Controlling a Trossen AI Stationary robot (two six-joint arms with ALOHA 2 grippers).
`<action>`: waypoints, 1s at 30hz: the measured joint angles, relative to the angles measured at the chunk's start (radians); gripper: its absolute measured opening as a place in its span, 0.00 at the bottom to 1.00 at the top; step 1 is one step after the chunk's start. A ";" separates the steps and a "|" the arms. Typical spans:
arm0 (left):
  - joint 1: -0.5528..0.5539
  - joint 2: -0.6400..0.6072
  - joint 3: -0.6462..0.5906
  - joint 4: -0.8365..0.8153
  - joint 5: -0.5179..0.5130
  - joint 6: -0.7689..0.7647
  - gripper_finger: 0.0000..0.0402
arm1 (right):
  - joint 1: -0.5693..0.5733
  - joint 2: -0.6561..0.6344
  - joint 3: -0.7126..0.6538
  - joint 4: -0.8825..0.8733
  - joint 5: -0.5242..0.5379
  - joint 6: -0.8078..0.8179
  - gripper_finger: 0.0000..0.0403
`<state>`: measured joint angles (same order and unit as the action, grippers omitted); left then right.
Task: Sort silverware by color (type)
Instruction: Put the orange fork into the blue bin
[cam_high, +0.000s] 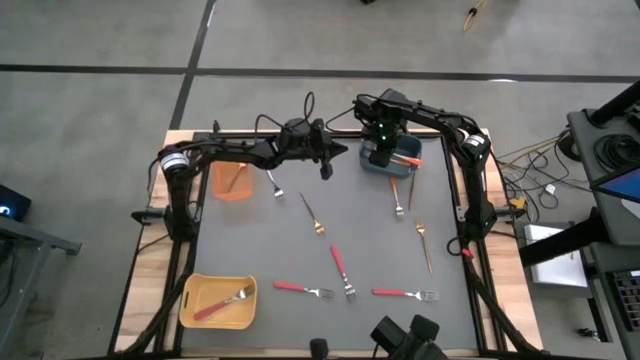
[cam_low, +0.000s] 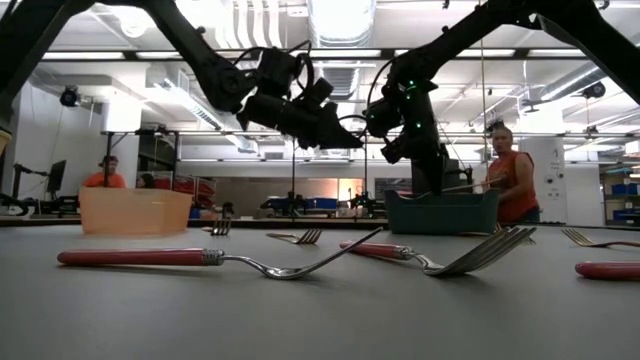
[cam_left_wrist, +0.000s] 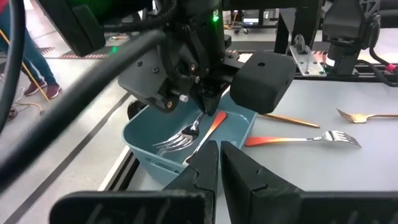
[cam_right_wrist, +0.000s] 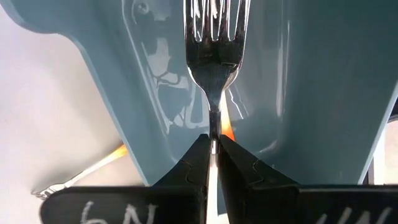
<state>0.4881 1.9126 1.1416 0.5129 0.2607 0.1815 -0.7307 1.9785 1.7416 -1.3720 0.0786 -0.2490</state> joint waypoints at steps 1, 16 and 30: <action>0.000 -0.005 0.000 -0.004 0.000 0.001 0.00 | 0.000 0.000 0.000 0.001 0.000 0.000 0.03; 0.014 -0.101 -0.055 -0.053 -0.054 0.040 0.00 | 0.000 0.000 0.000 0.046 -0.004 -0.031 0.03; 0.041 -0.295 -0.193 -0.044 -0.172 0.077 0.00 | 0.000 0.002 -0.031 0.100 -0.010 -0.059 0.03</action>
<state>0.5295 1.6181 0.9487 0.4690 0.0890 0.2582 -0.7307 1.9804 1.7102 -1.2723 0.0685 -0.3080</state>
